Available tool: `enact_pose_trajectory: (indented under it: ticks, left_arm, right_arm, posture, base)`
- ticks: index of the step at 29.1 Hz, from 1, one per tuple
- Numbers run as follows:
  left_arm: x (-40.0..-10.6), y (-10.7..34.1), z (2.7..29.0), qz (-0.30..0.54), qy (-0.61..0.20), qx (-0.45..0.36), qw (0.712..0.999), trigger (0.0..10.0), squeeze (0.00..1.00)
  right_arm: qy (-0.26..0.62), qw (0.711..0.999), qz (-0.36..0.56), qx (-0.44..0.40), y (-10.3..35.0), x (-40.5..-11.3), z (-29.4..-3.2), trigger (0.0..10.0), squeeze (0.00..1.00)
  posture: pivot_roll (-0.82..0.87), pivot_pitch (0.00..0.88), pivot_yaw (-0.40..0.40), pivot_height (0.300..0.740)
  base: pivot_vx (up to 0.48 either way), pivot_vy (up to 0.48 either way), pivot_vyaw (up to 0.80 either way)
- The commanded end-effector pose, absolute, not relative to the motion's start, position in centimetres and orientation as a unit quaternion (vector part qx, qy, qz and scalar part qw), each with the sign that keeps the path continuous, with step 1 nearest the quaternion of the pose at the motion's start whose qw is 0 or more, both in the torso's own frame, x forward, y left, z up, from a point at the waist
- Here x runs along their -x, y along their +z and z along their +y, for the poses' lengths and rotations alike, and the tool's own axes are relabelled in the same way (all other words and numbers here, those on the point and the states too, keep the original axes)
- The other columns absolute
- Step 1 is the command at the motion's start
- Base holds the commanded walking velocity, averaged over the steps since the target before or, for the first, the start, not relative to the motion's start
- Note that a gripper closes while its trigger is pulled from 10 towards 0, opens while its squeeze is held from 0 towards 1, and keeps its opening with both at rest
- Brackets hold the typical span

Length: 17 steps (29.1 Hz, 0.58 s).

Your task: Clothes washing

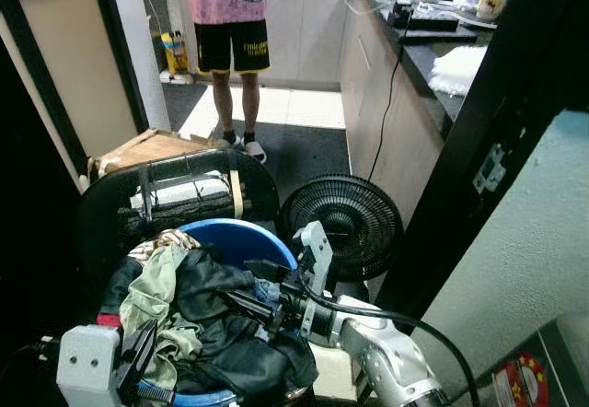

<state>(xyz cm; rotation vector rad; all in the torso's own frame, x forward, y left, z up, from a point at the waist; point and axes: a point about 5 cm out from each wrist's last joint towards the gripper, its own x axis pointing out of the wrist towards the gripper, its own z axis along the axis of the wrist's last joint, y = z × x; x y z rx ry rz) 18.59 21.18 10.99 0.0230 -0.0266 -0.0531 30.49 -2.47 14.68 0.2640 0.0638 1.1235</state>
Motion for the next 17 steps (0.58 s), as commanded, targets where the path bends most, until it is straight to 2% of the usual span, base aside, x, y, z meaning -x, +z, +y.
enact_pose_trajectory:
  ticks: [1,4,6,7,13,14,15,16,17]
  left_arm:
    - [-18.3,10.8,21.2,-0.004,-0.030,-0.006,1.000,10.0,0.00]
    - [-18.1,10.8,21.2,0.001,-0.032,-0.009,0.999,10.0,0.00]
    - [-17.6,10.0,21.5,0.034,-0.057,-0.044,0.997,10.0,0.00]
    - [-17.5,9.9,21.5,0.039,-0.060,-0.048,0.996,10.0,0.00]
    - [-17.4,10.0,21.4,0.042,-0.069,-0.051,0.995,10.0,0.00]
    - [-17.4,10.0,21.3,0.044,-0.073,-0.053,0.995,10.0,0.00]
    - [-17.4,10.0,21.3,0.045,-0.077,-0.054,0.995,10.0,0.00]
    - [-17.4,10.0,21.3,0.046,-0.079,-0.055,0.994,10.0,0.00]
    - [-17.4,10.0,21.3,0.046,-0.079,-0.055,0.994,10.0,0.00]
  right_arm:
    - [0.525,0.841,0.036,-0.125,14.4,-30.4,-2.5,10.0,1.00]
    - [0.521,0.845,0.033,-0.118,14.3,-30.5,-2.5,10.0,1.00]
    - [0.405,0.896,0.107,-0.148,12.0,-32.2,-4.0,10.0,1.00]
    - [0.387,0.902,0.120,-0.149,11.6,-32.4,-4.3,10.0,1.00]
    - [0.360,0.904,0.165,-0.162,10.5,-32.4,-4.6,10.0,1.00]
    - [0.353,0.903,0.184,-0.163,10.0,-32.2,-4.7,10.0,0.55]
    - [0.346,0.902,0.199,-0.162,9.7,-32.1,-4.8,10.0,0.55]
    - [0.344,0.901,0.206,-0.163,9.6,-32.0,-4.8,10.0,0.00]
    - [0.344,0.901,0.206,-0.163,9.6,-32.0,-4.8,10.0,0.00]
  posture:
    - [0.00,0.119,0.014,0.740]
    - [0.01,0.120,0.013,0.740]
    - [0.01,0.131,0.016,0.740]
    - [0.01,0.131,0.016,0.740]
    - [0.02,0.133,0.025,0.740]
    - [0.02,0.134,0.028,0.740]
    - [0.02,0.134,0.028,0.740]
    - [0.02,0.135,0.029,0.740]
    - [0.02,0.135,0.029,0.740]
  base:
    - [0.000,0.000,0.00]
    - [0.000,0.000,0.00]
    - [0.000,0.000,0.00]
    - [0.000,0.000,0.00]
    - [0.000,0.000,0.00]
    - [0.000,0.000,0.00]
    - [0.000,0.000,0.00]
    - [0.000,0.000,0.00]
    - [0.000,0.000,0.00]
